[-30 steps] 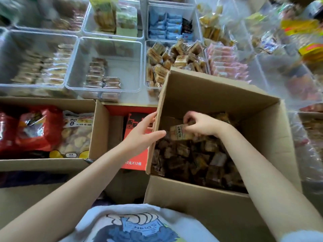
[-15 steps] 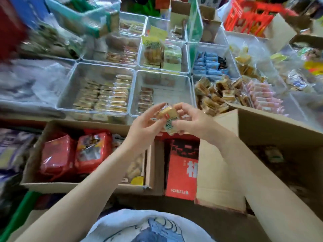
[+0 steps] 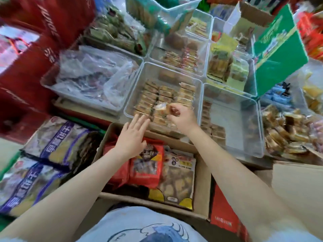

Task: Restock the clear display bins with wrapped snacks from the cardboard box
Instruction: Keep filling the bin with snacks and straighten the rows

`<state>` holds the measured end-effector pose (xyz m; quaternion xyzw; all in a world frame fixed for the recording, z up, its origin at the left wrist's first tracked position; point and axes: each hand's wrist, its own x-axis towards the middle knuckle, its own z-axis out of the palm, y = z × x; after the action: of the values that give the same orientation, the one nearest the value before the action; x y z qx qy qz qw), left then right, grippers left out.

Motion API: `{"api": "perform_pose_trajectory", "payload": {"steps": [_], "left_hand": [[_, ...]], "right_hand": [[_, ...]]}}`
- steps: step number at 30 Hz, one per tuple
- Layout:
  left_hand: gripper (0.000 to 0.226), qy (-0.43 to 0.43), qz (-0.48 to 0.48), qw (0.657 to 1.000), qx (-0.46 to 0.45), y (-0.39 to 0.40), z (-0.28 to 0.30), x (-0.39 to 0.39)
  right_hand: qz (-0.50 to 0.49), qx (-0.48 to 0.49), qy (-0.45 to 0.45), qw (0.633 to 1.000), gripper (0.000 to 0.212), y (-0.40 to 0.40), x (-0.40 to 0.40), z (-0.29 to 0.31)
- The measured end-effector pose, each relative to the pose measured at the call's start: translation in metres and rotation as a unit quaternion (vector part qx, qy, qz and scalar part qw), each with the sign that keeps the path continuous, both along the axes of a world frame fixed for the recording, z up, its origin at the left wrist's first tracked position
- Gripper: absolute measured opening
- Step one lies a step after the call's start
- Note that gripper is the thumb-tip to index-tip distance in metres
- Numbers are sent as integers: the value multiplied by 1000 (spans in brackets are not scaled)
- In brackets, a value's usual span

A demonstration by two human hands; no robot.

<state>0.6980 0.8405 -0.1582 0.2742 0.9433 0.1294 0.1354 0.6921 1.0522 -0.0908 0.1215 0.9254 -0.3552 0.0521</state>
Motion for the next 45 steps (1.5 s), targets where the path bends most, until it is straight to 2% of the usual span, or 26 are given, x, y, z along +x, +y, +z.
{"api": "perform_pose_trajectory", "payload": {"steps": [3, 6, 9, 14, 16, 19, 22, 25, 29, 32, 34, 36, 38, 41, 45], "left_hand": [[94, -14, -15, 1000, -8, -6, -11, 1], [96, -39, -13, 999, -2, -3, -13, 0], [96, -48, -14, 999, -6, -3, -12, -2], [98, -55, -9, 998, -7, -1, -9, 2], [98, -52, -7, 998, -20, 1, -7, 3], [94, -62, 17, 997, -34, 1, -1, 0], [89, -28, 62, 997, -34, 25, 8, 10], [87, -6, 26, 999, 41, 80, 17, 45], [84, -62, -105, 987, 104, 185, 34, 114], [79, -171, -130, 959, 187, 262, 64, 183], [78, -290, -115, 915, 256, 306, 81, 230], [85, -357, -111, 877, 300, 344, 90, 273], [97, -393, -103, 854, 325, 375, 92, 307], [98, -406, -61, 839, 357, 405, 85, 332], [89, -417, -10, 827, 376, 409, 75, 333]], "right_hand": [[90, 116, -108, 983, 39, -10, -23, -14], [177, 228, -199, 937, 38, -18, -47, -17], [222, 249, -269, 903, 30, -30, -66, -18], [234, 294, -277, 884, 28, -31, -64, -38], [213, 254, -244, 911, 31, -23, -56, -35], [129, 108, -150, 974, 29, -5, -31, -4], [70, 39, -75, 994, 21, 38, 27, 40], [16, 36, -22, 999, 18, 97, 107, 74], [-102, 28, 56, 993, 16, 184, 220, 114], [-206, 43, 113, 971, 18, 250, 302, 132], [-264, 56, 119, 955, 19, 294, 353, 131], [-286, 64, 74, 953, 20, 334, 394, 119], [-272, 63, -1, 960, 18, 366, 423, 103], [-179, 80, -111, 974, 17, 397, 444, 73], [-56, 71, -232, 969, 16, 412, 440, 19]]}}
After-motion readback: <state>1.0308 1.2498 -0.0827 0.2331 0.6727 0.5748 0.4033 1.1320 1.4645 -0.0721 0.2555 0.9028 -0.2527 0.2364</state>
